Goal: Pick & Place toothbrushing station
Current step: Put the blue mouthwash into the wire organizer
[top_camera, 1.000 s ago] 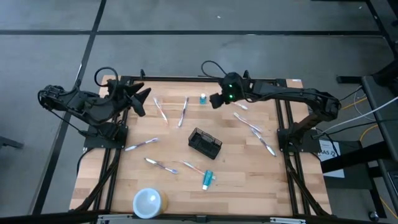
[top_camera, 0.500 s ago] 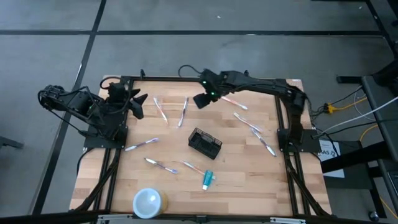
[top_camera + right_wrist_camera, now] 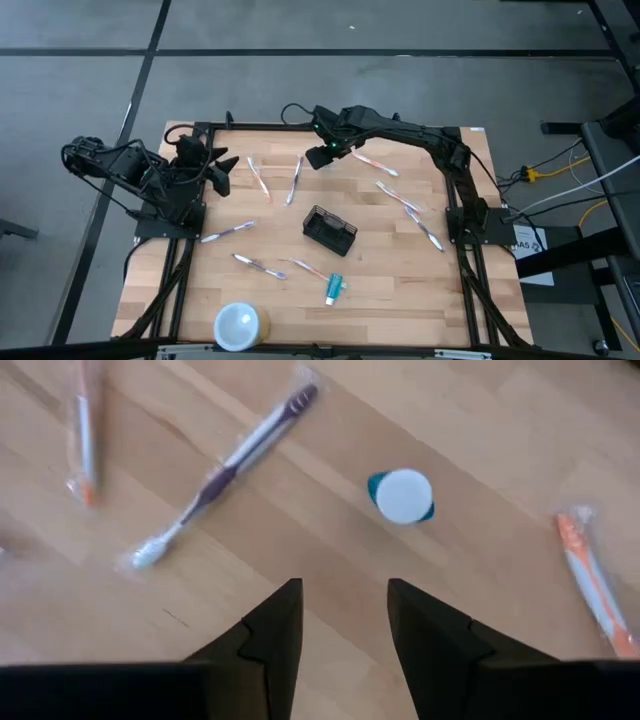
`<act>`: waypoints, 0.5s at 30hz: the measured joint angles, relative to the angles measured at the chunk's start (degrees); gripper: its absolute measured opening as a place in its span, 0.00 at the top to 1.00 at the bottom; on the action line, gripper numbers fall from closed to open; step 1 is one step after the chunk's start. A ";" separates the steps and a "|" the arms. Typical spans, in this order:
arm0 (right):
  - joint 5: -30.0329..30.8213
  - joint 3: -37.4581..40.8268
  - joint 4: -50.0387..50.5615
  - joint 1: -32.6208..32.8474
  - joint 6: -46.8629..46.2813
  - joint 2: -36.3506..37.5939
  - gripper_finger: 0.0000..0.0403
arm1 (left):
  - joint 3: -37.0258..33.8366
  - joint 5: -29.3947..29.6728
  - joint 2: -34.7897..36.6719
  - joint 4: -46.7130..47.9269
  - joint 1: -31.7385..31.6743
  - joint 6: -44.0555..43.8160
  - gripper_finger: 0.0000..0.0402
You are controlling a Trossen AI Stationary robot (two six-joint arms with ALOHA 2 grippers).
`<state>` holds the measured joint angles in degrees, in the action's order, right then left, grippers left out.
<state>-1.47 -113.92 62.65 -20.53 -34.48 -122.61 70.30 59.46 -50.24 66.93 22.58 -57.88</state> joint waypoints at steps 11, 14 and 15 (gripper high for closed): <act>-0.21 -0.79 -0.55 -1.86 5.14 -0.02 0.63 | 0.00 -0.02 0.69 -0.26 3.74 0.89 0.48; -2.32 -0.79 -0.62 -1.67 14.53 -0.02 0.63 | 0.00 -0.04 1.11 -1.62 4.61 3.20 0.48; -3.08 -0.79 -0.57 -1.35 18.62 -0.02 0.63 | 0.00 -0.04 1.24 -2.18 4.97 3.99 0.48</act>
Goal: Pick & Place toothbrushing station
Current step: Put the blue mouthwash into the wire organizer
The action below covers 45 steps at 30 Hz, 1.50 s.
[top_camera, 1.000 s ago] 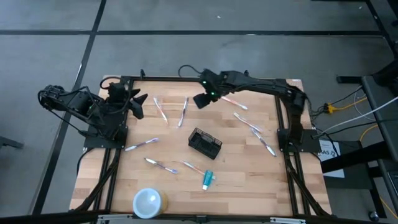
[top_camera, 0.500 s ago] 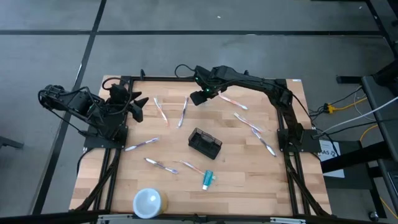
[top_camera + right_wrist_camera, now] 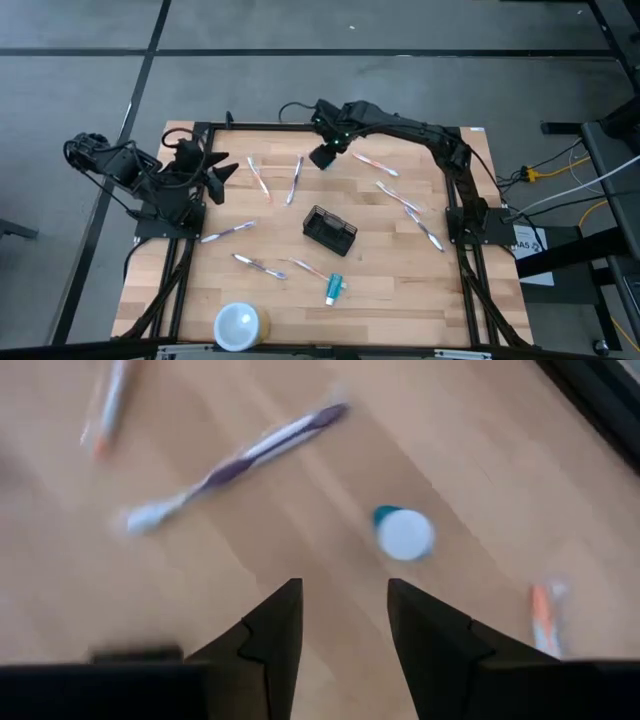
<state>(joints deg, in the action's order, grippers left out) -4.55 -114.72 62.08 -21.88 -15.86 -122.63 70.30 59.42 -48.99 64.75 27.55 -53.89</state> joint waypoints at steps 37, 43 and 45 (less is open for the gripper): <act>-3.62 -0.09 -1.52 -2.67 35.58 0.00 0.63 | 0.00 3.56 -0.23 -1.14 2.47 4.80 0.48; -6.58 -0.09 -0.96 -4.61 37.26 0.00 0.63 | 0.00 3.50 0.16 -1.11 2.47 5.48 0.48; -8.20 -0.10 -1.44 -5.11 35.99 0.00 0.63 | 0.00 3.48 0.13 -1.11 2.47 5.76 0.48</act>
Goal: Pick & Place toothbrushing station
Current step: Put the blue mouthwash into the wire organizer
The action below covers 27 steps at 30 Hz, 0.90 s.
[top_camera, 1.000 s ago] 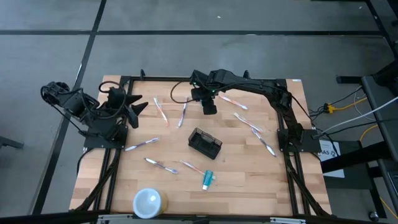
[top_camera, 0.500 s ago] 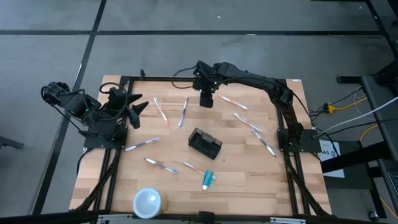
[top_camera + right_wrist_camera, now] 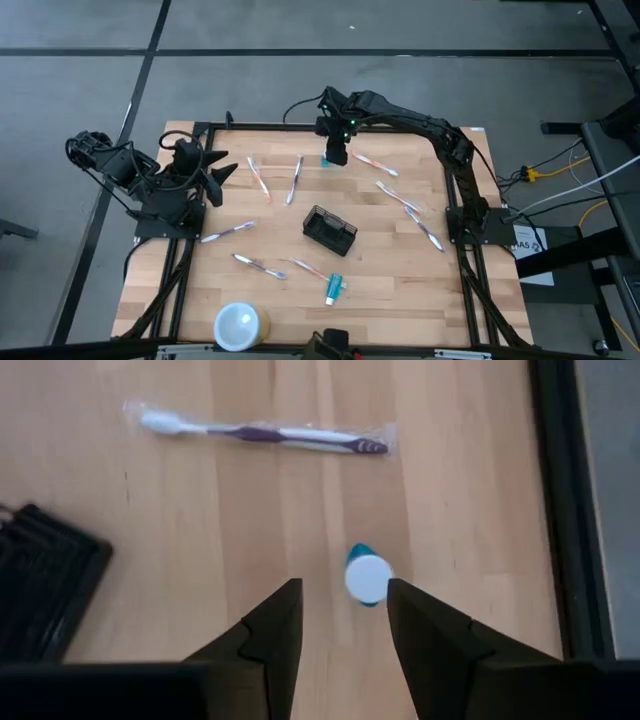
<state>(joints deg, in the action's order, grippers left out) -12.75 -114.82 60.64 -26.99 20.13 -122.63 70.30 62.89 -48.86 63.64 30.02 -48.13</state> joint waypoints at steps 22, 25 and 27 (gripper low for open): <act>-5.07 -19.31 10.11 -1.84 -0.27 -1.80 0.63 | 0.00 -1.04 4.07 0.02 0.11 2.88 0.48; -4.98 -18.79 12.21 -1.79 -0.19 -6.10 0.63 | 0.00 -1.07 4.09 0.02 0.11 2.90 0.48; -4.64 -18.74 13.09 -2.13 -0.14 -7.17 0.63 | 0.00 -1.30 4.07 0.03 0.11 2.71 0.48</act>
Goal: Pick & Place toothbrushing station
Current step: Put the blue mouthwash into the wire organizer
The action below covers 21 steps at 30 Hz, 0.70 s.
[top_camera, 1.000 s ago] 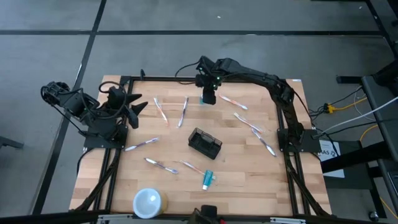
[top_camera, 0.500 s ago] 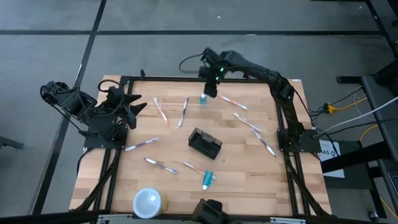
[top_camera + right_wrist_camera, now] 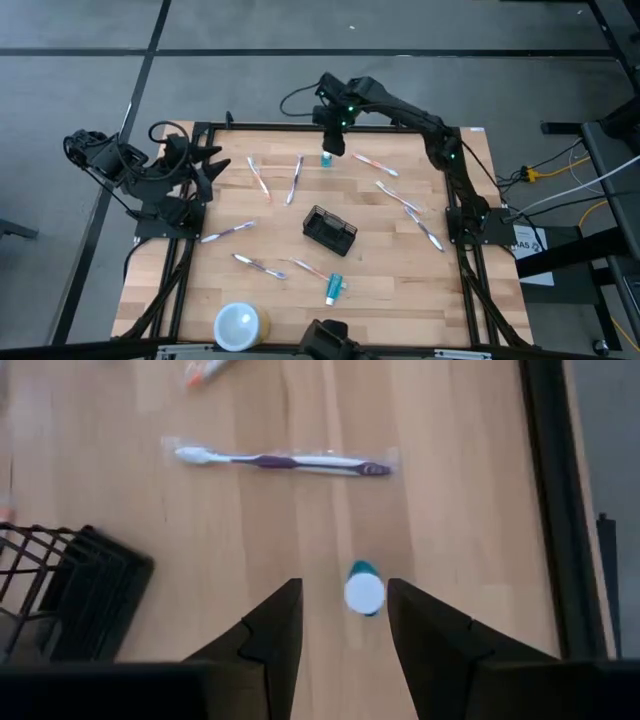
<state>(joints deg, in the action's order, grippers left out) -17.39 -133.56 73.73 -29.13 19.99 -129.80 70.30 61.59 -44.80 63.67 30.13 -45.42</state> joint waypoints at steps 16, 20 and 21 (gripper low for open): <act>5.60 -0.23 0.54 1.12 6.38 -4.22 0.46 | 0.00 -0.65 -0.09 -0.01 0.00 0.21 0.48; 6.91 -0.24 -0.47 1.23 6.51 -5.19 0.46 | 0.01 -0.65 -0.07 0.00 0.00 0.76 0.48; 6.91 -0.24 -0.04 1.22 6.06 -5.73 0.46 | 0.01 -0.74 -0.09 0.01 0.00 0.78 0.48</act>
<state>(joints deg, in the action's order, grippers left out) -10.48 -133.80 73.70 -27.91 26.05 -135.53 70.32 60.85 -44.88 63.68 30.13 -44.64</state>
